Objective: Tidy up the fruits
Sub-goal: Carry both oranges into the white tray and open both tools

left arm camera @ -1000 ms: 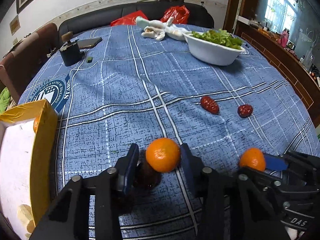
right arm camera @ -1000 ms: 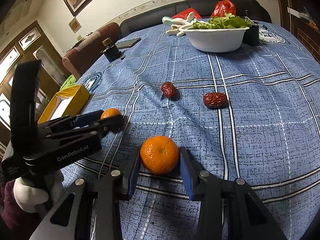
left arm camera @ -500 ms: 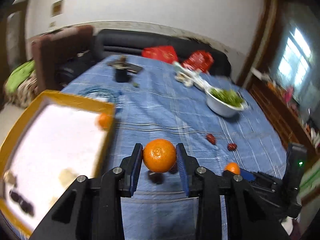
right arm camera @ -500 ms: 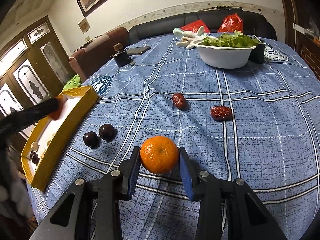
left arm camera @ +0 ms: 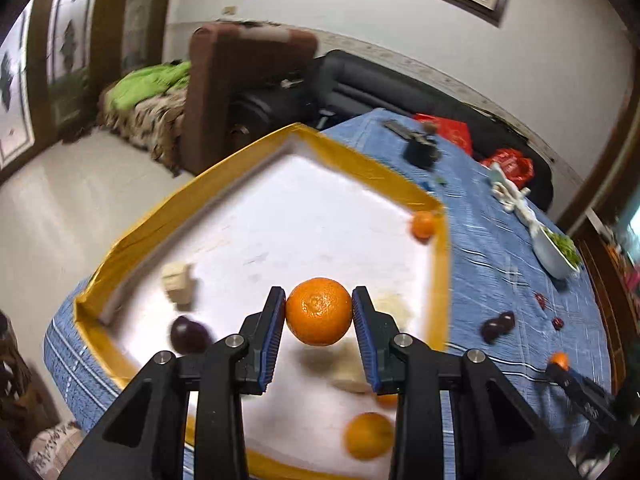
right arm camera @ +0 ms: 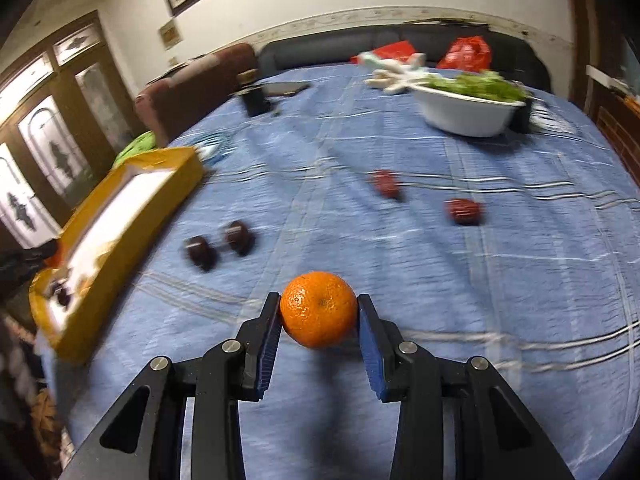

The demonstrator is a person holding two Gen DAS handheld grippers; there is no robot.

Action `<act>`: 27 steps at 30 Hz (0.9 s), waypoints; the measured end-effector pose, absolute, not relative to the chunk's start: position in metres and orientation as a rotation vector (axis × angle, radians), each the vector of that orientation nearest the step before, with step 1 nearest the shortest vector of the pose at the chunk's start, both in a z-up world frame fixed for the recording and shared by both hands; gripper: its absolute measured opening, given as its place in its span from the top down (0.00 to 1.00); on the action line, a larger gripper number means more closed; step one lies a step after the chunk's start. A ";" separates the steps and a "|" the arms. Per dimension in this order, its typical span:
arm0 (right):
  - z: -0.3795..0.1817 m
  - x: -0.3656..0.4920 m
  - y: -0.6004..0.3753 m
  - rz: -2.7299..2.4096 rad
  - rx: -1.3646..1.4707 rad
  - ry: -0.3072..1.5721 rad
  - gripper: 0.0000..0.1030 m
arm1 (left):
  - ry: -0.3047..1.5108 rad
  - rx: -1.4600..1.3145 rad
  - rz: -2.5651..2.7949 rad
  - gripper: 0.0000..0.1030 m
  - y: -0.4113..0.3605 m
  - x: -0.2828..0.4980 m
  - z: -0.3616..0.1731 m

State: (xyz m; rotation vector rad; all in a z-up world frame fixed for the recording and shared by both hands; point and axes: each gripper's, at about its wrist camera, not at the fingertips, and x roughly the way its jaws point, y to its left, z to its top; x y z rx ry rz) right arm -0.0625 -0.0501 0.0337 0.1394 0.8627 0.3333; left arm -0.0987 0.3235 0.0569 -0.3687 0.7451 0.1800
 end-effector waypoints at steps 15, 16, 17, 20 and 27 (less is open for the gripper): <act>0.077 -0.070 0.173 0.722 -0.108 0.864 0.60 | 0.716 -0.484 0.170 0.41 0.367 -0.125 0.048; 0.075 -0.070 0.182 0.726 -0.124 0.866 0.60 | 0.703 -0.493 0.169 0.33 0.370 -0.129 0.050; 0.072 -0.068 0.191 0.728 -0.140 0.870 0.60 | 0.690 -0.505 0.167 0.32 0.373 -0.132 0.053; 0.062 -0.059 0.210 0.709 -0.182 0.872 0.60 | 0.667 -0.533 0.171 0.32 0.384 -0.141 0.060; 0.060 -0.040 0.227 0.675 -0.212 0.862 0.59 | 0.661 -0.575 0.215 0.29 0.402 -0.146 0.063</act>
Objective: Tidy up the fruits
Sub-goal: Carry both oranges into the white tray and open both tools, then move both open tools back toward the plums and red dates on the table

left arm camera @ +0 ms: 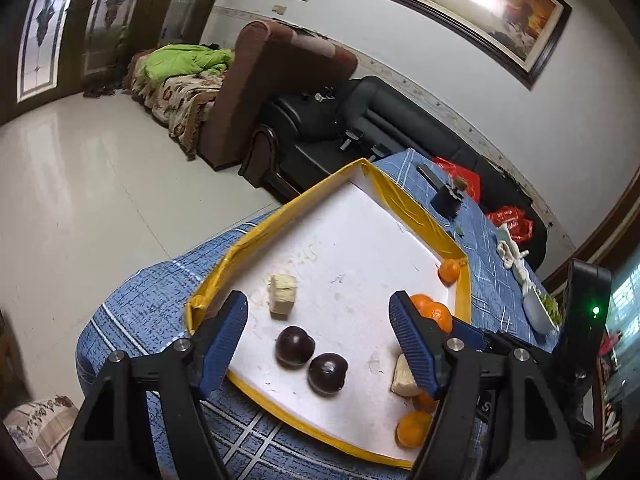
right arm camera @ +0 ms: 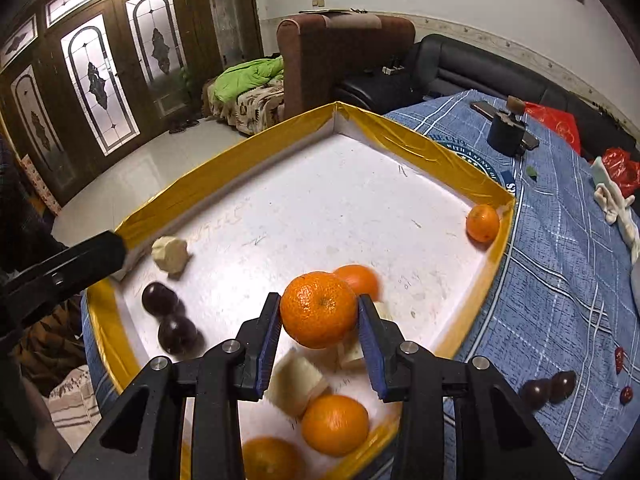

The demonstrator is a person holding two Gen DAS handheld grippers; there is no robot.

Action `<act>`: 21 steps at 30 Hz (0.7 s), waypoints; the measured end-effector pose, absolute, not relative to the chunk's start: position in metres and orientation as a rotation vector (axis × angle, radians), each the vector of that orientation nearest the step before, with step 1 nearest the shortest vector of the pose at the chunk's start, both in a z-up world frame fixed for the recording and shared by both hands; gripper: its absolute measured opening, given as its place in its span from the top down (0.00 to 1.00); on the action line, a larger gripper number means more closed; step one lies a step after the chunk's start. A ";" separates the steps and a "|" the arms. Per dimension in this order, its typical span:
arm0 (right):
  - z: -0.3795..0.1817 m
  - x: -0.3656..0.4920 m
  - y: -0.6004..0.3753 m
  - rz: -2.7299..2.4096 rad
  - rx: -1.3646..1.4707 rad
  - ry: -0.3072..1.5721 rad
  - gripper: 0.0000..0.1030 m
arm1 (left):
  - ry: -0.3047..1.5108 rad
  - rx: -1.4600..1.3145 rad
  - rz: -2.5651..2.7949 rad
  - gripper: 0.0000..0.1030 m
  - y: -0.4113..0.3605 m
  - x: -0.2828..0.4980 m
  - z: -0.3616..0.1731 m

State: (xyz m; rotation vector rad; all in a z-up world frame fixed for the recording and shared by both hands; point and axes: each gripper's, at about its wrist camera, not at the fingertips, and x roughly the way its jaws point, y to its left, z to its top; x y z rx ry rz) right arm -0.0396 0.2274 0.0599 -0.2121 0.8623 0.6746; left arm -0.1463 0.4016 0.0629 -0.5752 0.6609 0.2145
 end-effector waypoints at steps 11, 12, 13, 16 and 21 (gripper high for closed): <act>0.093 -0.046 0.178 0.694 -0.043 0.786 0.35 | 0.677 -0.544 0.159 0.23 0.372 -0.149 0.075; 0.096 -0.048 0.166 0.682 -0.032 0.775 0.34 | 0.660 -0.528 0.145 0.19 0.365 -0.150 0.077; 0.098 -0.051 0.151 0.662 -0.019 0.762 0.30 | 0.656 -0.510 0.142 0.13 0.359 -0.148 0.077; 0.095 -0.053 0.096 0.572 0.030 0.740 0.26 | 0.721 -0.491 0.081 0.13 0.336 -0.129 0.069; 0.070 -0.036 0.021 0.429 0.115 0.804 0.26 | 0.751 -0.417 0.011 0.13 0.293 -0.117 0.072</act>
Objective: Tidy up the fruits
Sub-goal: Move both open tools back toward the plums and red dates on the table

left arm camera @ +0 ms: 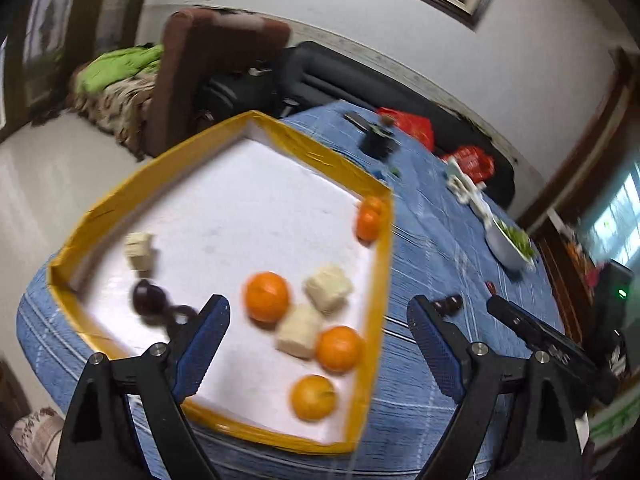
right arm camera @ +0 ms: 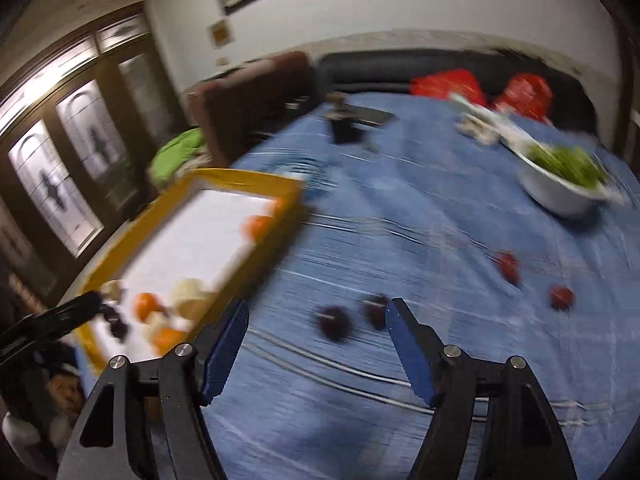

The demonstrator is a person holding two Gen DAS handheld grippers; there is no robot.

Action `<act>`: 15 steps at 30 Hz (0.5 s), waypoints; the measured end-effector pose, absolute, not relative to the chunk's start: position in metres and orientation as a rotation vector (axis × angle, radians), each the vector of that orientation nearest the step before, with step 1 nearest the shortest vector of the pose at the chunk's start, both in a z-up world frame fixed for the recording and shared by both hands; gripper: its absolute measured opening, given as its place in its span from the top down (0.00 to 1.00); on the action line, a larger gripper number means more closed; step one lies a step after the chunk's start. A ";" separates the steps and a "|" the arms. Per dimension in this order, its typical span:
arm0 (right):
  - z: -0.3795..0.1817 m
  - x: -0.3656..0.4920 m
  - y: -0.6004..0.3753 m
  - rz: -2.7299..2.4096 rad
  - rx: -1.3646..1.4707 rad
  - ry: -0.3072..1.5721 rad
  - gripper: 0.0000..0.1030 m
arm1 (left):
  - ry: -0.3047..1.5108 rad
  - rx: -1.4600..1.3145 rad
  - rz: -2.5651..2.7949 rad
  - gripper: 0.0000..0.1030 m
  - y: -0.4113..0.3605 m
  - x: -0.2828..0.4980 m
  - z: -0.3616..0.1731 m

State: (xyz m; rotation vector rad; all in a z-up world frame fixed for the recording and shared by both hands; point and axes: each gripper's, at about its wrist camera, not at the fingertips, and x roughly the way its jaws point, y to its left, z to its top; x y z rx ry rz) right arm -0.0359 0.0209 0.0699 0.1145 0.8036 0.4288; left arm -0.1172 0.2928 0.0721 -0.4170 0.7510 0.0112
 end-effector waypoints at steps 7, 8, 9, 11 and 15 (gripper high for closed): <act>0.044 -0.029 -0.037 0.365 0.222 0.845 0.26 | 0.797 -0.357 0.005 0.13 0.258 -0.110 0.072; 0.043 -0.030 -0.042 0.363 0.230 0.845 0.26 | 0.801 -0.351 -0.001 0.13 0.253 -0.109 0.072; 0.042 -0.030 -0.046 0.361 0.239 0.843 0.26 | 0.804 -0.342 -0.008 0.13 0.248 -0.108 0.073; 0.042 -0.033 -0.054 0.359 0.257 0.837 0.26 | 0.809 -0.317 -0.029 0.13 0.234 -0.106 0.075; 0.045 -0.033 -0.076 0.342 0.304 0.829 0.26 | 0.816 -0.293 -0.077 0.13 0.214 -0.108 0.079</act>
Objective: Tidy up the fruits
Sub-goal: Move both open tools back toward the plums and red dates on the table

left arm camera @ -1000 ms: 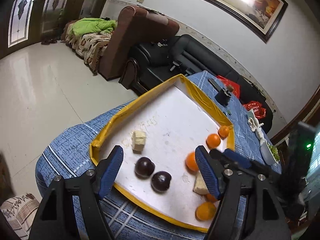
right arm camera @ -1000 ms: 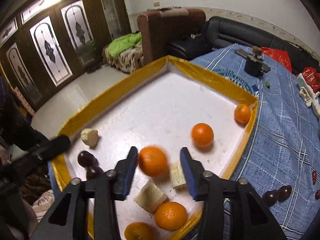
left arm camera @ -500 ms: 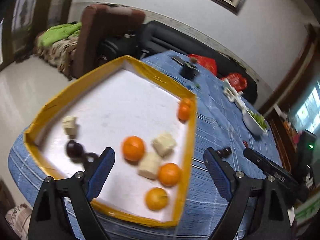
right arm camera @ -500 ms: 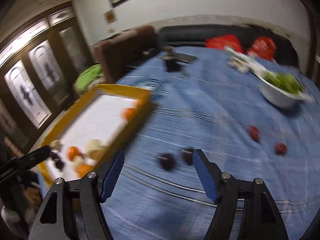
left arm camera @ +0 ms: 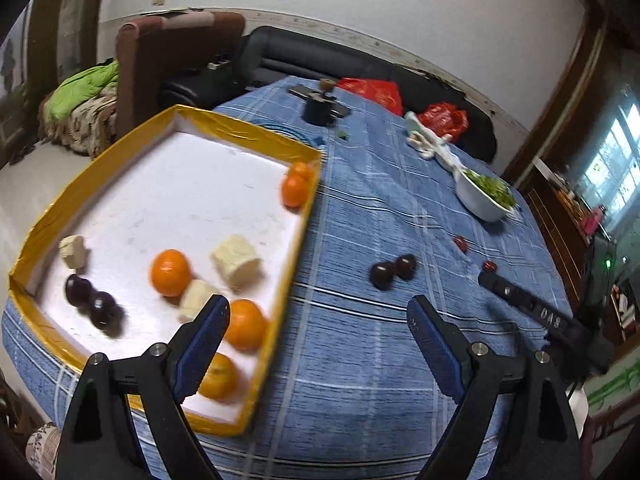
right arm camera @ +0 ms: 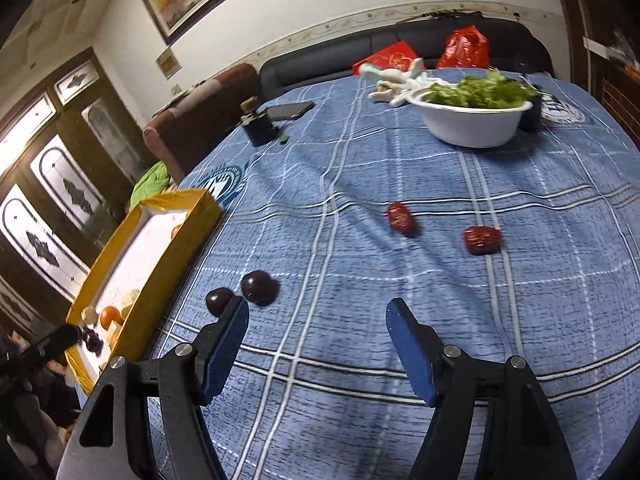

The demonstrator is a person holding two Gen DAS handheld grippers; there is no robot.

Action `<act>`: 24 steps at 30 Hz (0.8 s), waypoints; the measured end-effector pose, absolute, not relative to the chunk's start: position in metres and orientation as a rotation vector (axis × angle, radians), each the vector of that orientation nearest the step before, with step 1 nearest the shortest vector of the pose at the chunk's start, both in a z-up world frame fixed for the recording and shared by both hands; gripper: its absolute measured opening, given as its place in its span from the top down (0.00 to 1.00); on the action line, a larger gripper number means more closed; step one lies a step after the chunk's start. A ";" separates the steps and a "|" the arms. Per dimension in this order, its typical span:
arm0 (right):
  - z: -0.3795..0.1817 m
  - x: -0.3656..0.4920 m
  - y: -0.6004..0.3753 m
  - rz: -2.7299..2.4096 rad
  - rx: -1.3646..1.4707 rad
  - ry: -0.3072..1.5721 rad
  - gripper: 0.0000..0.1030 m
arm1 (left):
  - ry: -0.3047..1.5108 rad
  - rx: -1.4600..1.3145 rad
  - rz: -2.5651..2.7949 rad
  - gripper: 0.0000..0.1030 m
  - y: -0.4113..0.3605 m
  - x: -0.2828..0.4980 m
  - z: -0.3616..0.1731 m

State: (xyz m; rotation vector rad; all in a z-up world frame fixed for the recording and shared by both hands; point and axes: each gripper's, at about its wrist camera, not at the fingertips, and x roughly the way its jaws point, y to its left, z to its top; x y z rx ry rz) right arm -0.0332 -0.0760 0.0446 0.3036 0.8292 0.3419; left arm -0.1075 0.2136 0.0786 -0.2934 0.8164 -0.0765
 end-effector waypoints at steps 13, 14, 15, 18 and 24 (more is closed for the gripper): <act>0.041 0.000 -0.136 0.270 0.453 0.882 0.27 | 0.901 -0.280 -0.208 0.13 0.174 -0.102 0.053; 0.039 0.010 -0.130 0.278 0.459 0.883 0.29 | 0.901 -0.275 -0.207 0.13 0.174 -0.103 0.053; 0.037 0.018 -0.126 0.280 0.449 0.880 0.33 | 0.900 -0.270 -0.205 0.13 0.174 -0.105 0.053; 0.033 0.041 -0.111 0.233 0.369 0.864 0.47 | 0.888 -0.242 -0.201 0.13 0.175 -0.109 0.055; 0.014 0.059 -0.101 0.172 0.270 0.874 0.54 | 0.854 -0.172 -0.233 0.46 0.162 -0.106 0.058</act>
